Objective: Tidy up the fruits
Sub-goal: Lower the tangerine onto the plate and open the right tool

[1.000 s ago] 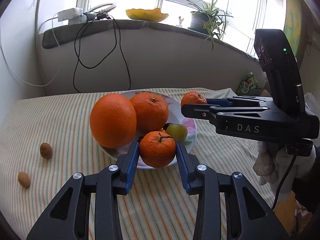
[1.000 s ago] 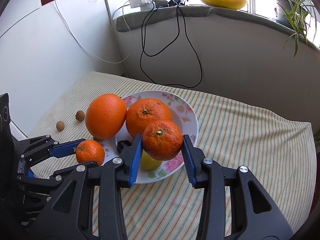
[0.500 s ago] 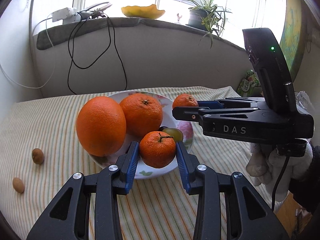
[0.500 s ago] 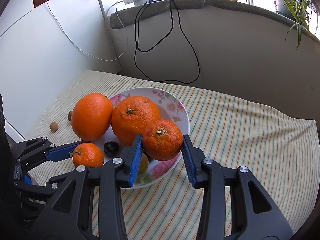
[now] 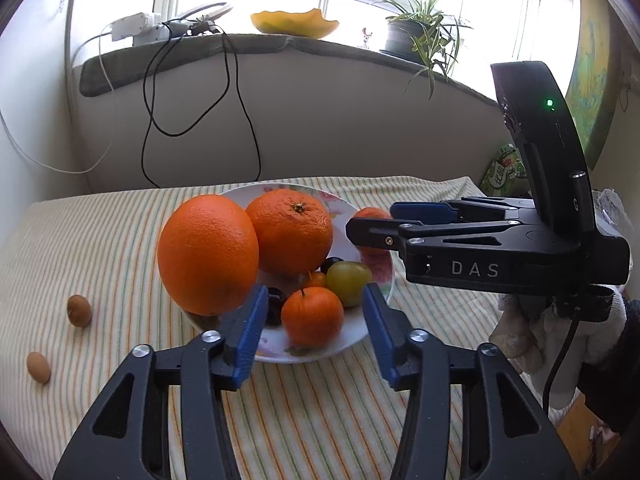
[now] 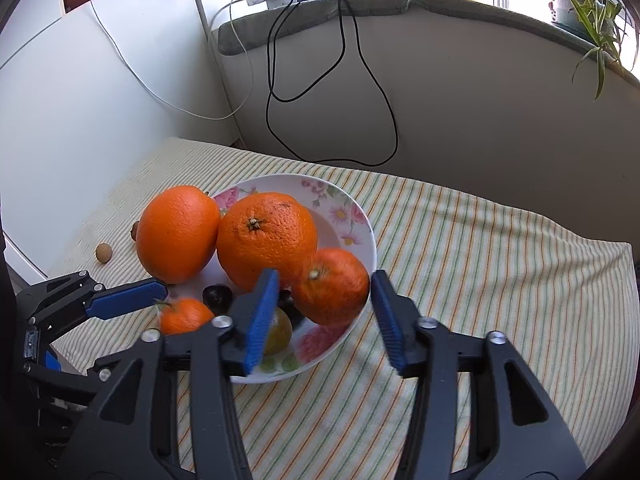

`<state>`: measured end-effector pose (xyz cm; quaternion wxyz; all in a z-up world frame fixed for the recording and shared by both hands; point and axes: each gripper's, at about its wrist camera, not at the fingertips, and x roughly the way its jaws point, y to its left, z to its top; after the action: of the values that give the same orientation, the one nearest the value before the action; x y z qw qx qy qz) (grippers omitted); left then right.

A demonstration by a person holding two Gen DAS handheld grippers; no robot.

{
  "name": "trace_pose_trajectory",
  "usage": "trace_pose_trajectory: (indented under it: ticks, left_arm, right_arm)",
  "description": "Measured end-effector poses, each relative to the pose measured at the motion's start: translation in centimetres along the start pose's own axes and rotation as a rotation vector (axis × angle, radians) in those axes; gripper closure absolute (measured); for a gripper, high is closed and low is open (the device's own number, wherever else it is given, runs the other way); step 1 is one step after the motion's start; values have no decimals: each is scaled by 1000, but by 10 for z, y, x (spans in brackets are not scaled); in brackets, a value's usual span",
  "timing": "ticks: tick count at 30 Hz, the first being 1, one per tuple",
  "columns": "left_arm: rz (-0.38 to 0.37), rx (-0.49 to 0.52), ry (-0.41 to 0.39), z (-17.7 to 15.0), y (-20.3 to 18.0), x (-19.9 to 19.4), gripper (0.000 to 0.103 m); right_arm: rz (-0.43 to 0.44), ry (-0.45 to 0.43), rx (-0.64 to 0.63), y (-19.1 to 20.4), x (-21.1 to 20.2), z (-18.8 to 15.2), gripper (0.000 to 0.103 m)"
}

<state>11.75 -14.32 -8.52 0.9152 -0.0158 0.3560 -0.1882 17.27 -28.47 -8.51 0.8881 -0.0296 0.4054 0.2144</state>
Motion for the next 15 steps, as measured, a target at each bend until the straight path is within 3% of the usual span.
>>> trace_pose_trajectory:
  ticks: [2,15]
  left_arm:
    - [10,5,-6,0,-1,-2,47]
    - [14,5,-17,-1,-1,-9,47]
  right_arm:
    - [-11,-24,5,-1,-4,1,28]
    - [-15,-46,21,-1,-16,2,27]
